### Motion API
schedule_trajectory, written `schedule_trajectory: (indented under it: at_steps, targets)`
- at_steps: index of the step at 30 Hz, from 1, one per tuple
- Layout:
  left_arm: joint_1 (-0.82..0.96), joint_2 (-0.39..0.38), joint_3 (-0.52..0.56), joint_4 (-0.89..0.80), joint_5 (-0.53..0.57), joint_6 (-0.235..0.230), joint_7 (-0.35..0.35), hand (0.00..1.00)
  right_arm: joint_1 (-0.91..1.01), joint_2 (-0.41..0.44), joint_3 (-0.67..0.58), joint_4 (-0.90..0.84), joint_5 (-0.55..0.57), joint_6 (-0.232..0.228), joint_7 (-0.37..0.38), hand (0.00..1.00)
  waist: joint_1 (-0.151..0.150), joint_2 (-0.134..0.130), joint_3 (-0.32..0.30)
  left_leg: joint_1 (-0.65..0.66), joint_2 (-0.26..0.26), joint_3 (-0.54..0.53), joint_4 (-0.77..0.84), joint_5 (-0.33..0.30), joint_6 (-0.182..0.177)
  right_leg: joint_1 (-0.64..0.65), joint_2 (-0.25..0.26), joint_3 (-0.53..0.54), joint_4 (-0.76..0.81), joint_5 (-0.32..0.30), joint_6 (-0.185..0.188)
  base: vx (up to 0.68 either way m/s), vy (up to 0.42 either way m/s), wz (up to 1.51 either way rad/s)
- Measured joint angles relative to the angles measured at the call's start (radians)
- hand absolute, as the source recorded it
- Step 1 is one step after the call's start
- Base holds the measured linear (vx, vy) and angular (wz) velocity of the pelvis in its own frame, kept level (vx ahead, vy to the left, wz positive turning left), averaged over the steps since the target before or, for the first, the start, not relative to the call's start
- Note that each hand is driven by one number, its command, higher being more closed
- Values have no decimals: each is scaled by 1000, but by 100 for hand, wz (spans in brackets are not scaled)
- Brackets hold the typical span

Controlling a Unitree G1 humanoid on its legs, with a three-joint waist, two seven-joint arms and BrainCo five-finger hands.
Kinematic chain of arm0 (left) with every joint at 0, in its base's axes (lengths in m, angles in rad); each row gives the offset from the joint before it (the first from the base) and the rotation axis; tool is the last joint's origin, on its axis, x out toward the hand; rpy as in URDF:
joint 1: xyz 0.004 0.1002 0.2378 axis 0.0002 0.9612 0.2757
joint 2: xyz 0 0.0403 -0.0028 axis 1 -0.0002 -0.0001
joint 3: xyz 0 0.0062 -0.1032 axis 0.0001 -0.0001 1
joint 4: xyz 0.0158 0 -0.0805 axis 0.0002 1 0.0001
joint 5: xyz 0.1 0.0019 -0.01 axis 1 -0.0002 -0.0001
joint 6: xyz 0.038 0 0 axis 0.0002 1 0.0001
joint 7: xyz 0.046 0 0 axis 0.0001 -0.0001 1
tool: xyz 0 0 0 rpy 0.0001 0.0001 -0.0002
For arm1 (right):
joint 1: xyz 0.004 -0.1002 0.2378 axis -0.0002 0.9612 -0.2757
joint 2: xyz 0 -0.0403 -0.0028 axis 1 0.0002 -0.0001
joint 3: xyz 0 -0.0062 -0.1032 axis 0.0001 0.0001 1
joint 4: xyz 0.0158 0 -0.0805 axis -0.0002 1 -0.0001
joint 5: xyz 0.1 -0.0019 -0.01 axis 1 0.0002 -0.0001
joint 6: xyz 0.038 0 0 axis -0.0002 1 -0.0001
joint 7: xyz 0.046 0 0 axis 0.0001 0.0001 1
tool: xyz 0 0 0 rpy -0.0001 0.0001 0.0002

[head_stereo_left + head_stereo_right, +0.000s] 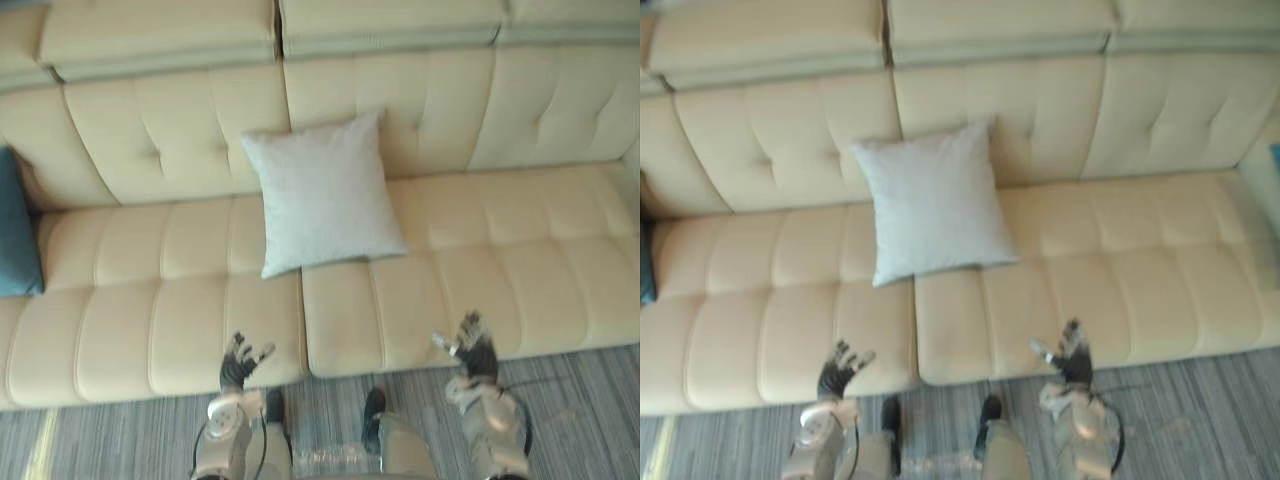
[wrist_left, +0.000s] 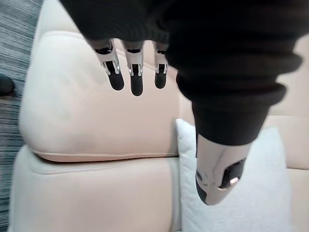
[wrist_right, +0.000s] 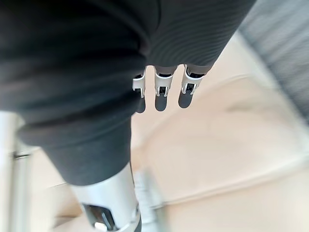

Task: Pick up cushions and gather them together orderly.

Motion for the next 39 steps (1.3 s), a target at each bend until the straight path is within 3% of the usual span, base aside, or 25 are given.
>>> schedule_trajectory:
  at_steps: [5,11,18,20,21,22,23,24,25,26,27,29,31,32,33,35,36,38,39]
  targets:
    - [18,-16,76,152,101,42,-21,0,32,56,-21,204,-34,37,8,0,-3,1,-65,96,1,19,-40,-6,-3,110,9,3,-87,28,12,81,50,-8]
    - [17,-28,141,210,161,62,-25,0,30,57,-68,265,-40,52,14,0,0,9,-90,179,3,79,-50,-27,-1,187,21,54,-156,68,19,60,46,-27]
    - [-23,-27,142,221,180,70,-23,0,-33,56,-61,338,-80,79,2,0,4,-8,-43,211,7,151,9,-66,9,142,25,95,-28,67,20,-37,11,-32]
    - [-25,-27,144,219,178,75,-22,0,-53,58,-43,346,-82,81,-2,0,10,-3,-39,195,25,171,21,-68,11,124,21,90,9,39,8,-125,-68,-25]
    - [-24,-23,155,216,176,80,-20,0,-55,69,-43,347,-97,83,-4,0,1,-17,-41,184,26,170,37,-66,8,79,-6,60,232,-58,-6,-63,-130,0]
    - [-21,-21,155,206,173,80,-19,0,-50,71,-44,359,-116,84,-5,0,3,-27,-48,186,26,165,42,-63,3,102,-25,46,305,-105,6,-65,-167,6]
    - [-20,-20,158,201,169,80,-19,0,-53,72,-44,369,-119,84,-5,0,8,-34,-48,186,23,166,49,-62,1,114,-25,48,277,-120,18,-32,-174,-5]
    - [-23,-25,181,207,157,82,-19,0,-57,73,-44,372,-119,88,-6,0,18,-40,-58,171,29,165,56,-61,1,147,7,51,181,-139,13,-33,-167,-24]
    - [-25,-48,185,218,156,84,-18,0,-69,64,-45,374,-119,90,-8,0,25,3,-70,145,58,154,57,-50,4,174,55,47,60,-104,-30,-42,-157,-18]
    - [-30,-64,184,222,152,84,-19,0,-78,54,-44,374,-118,89,-11,0,25,32,-70,123,74,138,56,-35,23,187,75,30,-2,-66,-39,-78,-111,-3]
    - [-30,-76,182,222,149,84,-17,0,-78,50,-44,376,-118,89,-16,0,24,42,-67,105,80,118,50,-22,33,186,87,22,-31,-46,-43,-111,-102,30]
    - [-49,-77,172,234,148,85,-16,0,-79,52,-41,391,-117,90,-27,0,22,45,-64,77,90,68,21,26,4,186,101,-29,-64,-29,-59,-135,-101,56]
    - [-52,-75,172,235,148,85,-15,0,-84,52,-41,393,-117,90,-32,0,15,43,-62,69,96,89,-22,86,-17,186,100,-69,-88,-16,-73,-142,-42,59]
    - [-52,-72,172,232,149,84,-15,0,-87,52,-42,406,-115,89,-34,0,17,27,-53,69,95,114,-39,104,-1,187,96,-87,-107,1,-80,-155,-2,40]
    - [-62,-70,173,229,150,84,-14,0,-94,54,-40,411,-114,90,-34,0,17,20,-47,63,96,126,-24,95,8,186,92,-91,-113,9,-85,-139,46,13]
    - [-73,-68,174,230,150,85,-13,0,-101,54,-38,410,-107,90,-35,0,13,-1,-25,45,82,146,142,6,50,201,51,-99,-111,20,-86,-98,87,7]
    - [-72,-70,173,230,150,84,-13,0,-98,54,-40,409,-107,89,-35,0,10,-4,-25,47,74,147,181,-19,54,205,40,-100,-113,23,-82,-119,182,16]
    - [-71,-77,172,235,157,85,-19,0,-77,52,-57,406,-106,89,-33,0,6,8,-33,76,71,150,263,-120,36,204,21,-96,-118,39,-56,-118,263,6]
    - [-68,-77,176,237,158,85,-18,0,-78,50,-79,407,-106,89,-33,0,5,31,-41,95,68,144,213,-152,18,202,26,-96,-121,44,-37,-69,208,-3]
